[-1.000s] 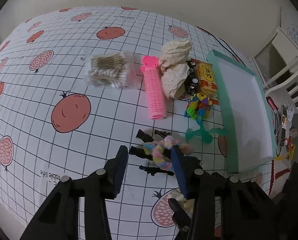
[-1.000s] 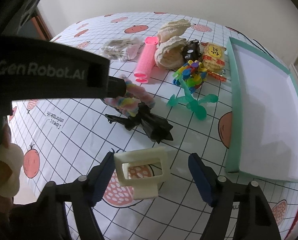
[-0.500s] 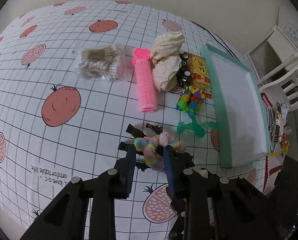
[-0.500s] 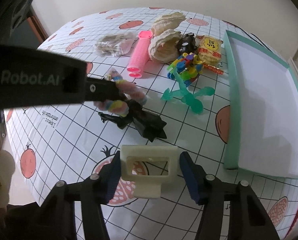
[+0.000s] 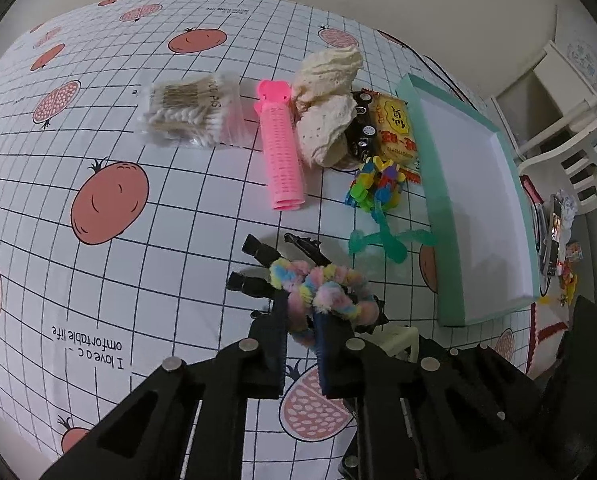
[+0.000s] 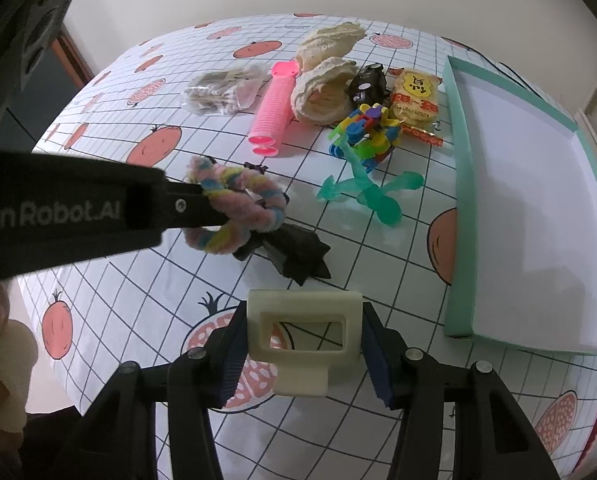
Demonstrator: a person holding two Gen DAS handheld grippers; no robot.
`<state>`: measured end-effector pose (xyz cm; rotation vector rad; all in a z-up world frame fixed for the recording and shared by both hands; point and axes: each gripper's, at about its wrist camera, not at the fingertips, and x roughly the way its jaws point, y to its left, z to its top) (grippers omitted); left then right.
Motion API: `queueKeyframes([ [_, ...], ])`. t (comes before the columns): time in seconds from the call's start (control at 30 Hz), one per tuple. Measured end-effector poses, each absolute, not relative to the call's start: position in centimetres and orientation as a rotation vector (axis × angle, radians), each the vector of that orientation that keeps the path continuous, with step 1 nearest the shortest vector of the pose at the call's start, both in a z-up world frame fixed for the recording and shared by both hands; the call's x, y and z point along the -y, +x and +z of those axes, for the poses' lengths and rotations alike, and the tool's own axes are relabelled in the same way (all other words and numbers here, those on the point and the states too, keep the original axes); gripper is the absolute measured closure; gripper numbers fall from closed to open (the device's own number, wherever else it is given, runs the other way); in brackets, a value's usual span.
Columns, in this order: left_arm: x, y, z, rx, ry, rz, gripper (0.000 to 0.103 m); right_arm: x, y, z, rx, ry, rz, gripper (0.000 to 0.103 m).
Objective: Organize objects
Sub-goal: 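Grasp the rainbow hair tie with the left tool while the right tool grasps the cream phone stand, then carry the hair tie with the left tool while the right tool carries the stand over the tray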
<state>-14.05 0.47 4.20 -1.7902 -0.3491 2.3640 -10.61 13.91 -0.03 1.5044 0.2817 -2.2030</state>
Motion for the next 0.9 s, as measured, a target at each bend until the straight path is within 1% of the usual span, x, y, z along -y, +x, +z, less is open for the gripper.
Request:
queueKeyframes([
  [0.2,-0.2,-13.8,4.8,0.354,-1.775,2.381,0.092,-14.4,-10.3,0.7,-0.259,1.499,-2.206,0.048],
  [0.53,0.4,-12.7,8.2,0.381,-1.628,2.474,0.092,-14.8,-10.2,3.3,-0.206,1.402,-2.257,0.048],
  [0.73,1.0,-12.2,11.0,0.398,-1.503,2.565,0.092,-16.3,-10.5,6.0,-0.131,1.342,-2.317,0.048],
  [0.9,0.1,-12.5,13.1,0.371,-1.441,2.648,0.092,-17.6,-11.8,8.3,-0.088,1.289,-2.404,0.048],
])
